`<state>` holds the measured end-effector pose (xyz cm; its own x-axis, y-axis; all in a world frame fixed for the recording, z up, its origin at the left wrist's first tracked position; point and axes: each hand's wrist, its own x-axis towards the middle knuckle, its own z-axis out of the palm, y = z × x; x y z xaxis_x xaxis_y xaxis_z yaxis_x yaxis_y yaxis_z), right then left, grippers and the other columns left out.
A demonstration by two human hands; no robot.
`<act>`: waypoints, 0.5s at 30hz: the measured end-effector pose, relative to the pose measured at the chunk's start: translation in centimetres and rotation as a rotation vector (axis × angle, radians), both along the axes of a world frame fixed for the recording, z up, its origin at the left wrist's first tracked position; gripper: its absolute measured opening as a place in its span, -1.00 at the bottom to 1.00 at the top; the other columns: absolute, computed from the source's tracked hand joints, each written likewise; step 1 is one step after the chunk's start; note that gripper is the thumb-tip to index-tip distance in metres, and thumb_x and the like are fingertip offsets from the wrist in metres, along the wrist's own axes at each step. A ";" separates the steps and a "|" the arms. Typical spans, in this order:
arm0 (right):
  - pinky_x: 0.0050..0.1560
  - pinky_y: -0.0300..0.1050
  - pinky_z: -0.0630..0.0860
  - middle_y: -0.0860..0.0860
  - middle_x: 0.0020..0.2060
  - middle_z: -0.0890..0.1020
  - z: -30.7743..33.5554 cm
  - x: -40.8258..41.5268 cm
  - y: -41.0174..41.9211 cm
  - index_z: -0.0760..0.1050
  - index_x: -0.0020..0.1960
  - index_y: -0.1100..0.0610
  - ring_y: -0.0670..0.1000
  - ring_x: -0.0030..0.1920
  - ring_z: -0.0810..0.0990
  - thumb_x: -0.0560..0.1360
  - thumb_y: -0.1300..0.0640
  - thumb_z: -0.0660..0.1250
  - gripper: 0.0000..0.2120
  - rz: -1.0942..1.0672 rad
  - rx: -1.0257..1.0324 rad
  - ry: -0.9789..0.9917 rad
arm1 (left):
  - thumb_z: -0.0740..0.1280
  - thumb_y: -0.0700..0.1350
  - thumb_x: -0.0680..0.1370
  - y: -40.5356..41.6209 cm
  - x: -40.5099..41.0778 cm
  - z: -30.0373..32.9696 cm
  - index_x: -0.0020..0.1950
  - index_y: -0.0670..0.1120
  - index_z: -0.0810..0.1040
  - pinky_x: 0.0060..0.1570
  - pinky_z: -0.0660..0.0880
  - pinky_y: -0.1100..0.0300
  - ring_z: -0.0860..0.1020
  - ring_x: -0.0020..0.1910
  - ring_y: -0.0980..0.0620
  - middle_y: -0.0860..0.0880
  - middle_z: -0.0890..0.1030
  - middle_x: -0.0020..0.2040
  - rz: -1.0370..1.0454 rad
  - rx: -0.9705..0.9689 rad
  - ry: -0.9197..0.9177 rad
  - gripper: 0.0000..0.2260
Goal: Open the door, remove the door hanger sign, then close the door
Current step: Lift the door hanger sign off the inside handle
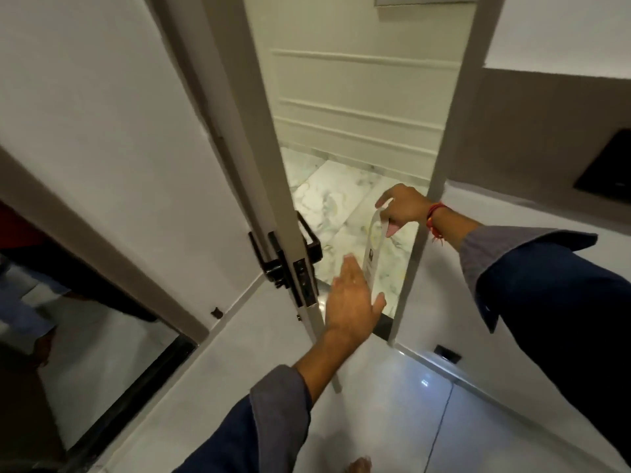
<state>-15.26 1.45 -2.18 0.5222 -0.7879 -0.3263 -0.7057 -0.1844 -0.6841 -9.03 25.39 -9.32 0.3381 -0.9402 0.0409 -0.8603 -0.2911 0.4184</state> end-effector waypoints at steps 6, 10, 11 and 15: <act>-0.27 -0.25 0.65 0.04 -0.33 0.72 -3.3 -16.8 0.8 0.47 0.16 0.29 -0.04 -0.34 0.71 0.68 0.27 0.14 -0.84 -0.526 0.273 -0.203 | 0.19 -0.13 0.66 -5.4 -5.5 -4.6 0.49 -0.15 0.23 0.12 0.58 -0.15 0.63 0.13 -0.28 -0.23 0.63 0.19 -0.113 0.125 0.312 -0.59; -0.13 0.18 0.76 0.37 0.04 0.73 -4.5 -25.6 3.6 0.51 0.16 0.31 0.28 -0.11 0.75 0.70 -0.10 0.31 -0.57 -0.479 0.490 -0.236 | 0.23 -0.21 0.66 -7.0 -13.6 -7.1 0.26 -0.24 0.41 -0.19 0.61 0.29 0.66 0.07 -0.22 -0.19 0.64 0.17 -0.263 0.148 0.657 -0.80; -0.16 0.17 0.76 0.36 0.04 0.71 -5.5 -28.1 4.2 0.51 0.20 0.29 0.26 -0.13 0.73 0.68 -0.15 0.34 -0.54 -0.481 0.490 -0.186 | 0.26 -0.20 0.65 -7.3 -15.8 -7.4 0.25 -0.24 0.45 -0.22 0.59 0.35 0.67 0.07 -0.22 -0.17 0.65 0.15 -0.291 0.186 0.756 -0.80; 0.14 0.30 0.68 0.21 0.01 0.60 -11.2 -42.6 11.7 0.42 0.24 0.17 0.23 0.00 0.65 0.64 0.04 0.45 -0.69 -0.735 0.528 -0.115 | 0.33 -0.18 0.63 -8.6 -27.2 -9.2 0.27 -0.15 0.55 0.05 0.65 0.03 0.70 0.07 -0.14 -0.13 0.69 0.18 -0.416 0.409 0.871 -0.77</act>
